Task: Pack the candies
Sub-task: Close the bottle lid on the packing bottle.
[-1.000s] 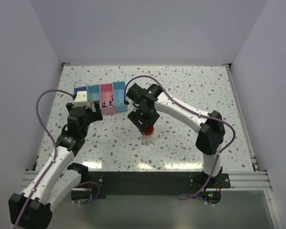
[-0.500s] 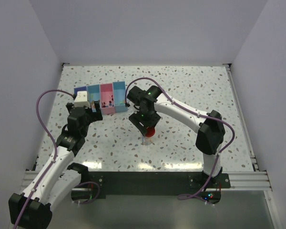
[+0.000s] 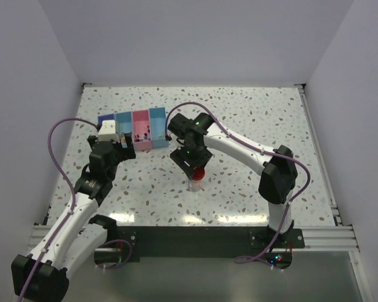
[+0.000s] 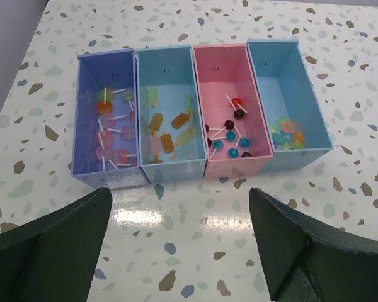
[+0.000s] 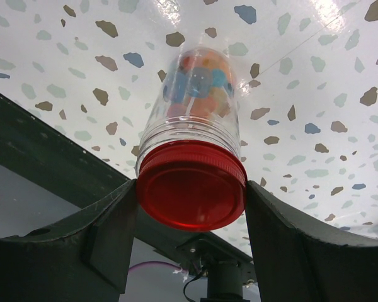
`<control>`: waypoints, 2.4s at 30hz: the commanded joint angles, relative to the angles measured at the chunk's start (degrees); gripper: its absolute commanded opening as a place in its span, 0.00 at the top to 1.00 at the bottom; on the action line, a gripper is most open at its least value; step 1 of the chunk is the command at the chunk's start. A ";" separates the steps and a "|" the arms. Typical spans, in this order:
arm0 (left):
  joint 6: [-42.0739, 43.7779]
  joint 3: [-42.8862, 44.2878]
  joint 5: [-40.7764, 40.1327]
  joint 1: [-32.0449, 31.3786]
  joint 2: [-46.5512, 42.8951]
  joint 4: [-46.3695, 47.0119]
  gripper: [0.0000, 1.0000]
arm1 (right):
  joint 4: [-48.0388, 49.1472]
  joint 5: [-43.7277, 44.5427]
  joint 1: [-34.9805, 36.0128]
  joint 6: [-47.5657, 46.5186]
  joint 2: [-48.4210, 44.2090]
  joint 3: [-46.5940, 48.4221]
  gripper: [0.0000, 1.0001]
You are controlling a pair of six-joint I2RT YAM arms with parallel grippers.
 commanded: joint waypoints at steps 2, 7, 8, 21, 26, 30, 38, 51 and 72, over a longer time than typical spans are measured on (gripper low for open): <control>0.77 -0.06 0.04 0.15 -0.28 2.17 0.05 | 0.93 1.78 0.37 0.33 -0.96 1.94 0.62; 0.77 -0.06 0.13 0.15 -0.28 2.17 0.05 | 1.28 1.78 0.37 0.24 -1.05 1.94 0.60; 0.77 -0.15 0.04 0.15 -0.28 2.09 0.05 | 1.37 1.78 0.46 0.24 -1.14 1.94 0.60; 0.68 -0.15 0.13 0.15 -0.37 2.09 0.05 | 2.34 1.78 0.55 -0.55 -2.37 2.12 0.59; 0.77 -0.15 0.13 0.23 -0.28 2.17 0.05 | 2.51 1.78 0.63 -0.90 -2.54 0.89 0.58; 0.85 -0.15 0.13 0.15 -0.20 2.17 0.05 | 3.03 1.43 0.72 -1.34 -2.72 0.62 0.57; 0.85 -0.15 0.30 0.15 -0.11 2.08 0.05 | 3.04 1.60 0.90 -2.04 -2.72 -0.60 0.53; 0.85 -0.06 0.48 0.15 0.07 2.17 0.06 | 2.68 0.90 1.69 -3.36 -2.37 -1.22 0.43; 1.03 -0.06 0.39 0.15 0.16 2.17 0.06 | 0.84 3.89 1.69 -3.71 -3.07 1.50 0.38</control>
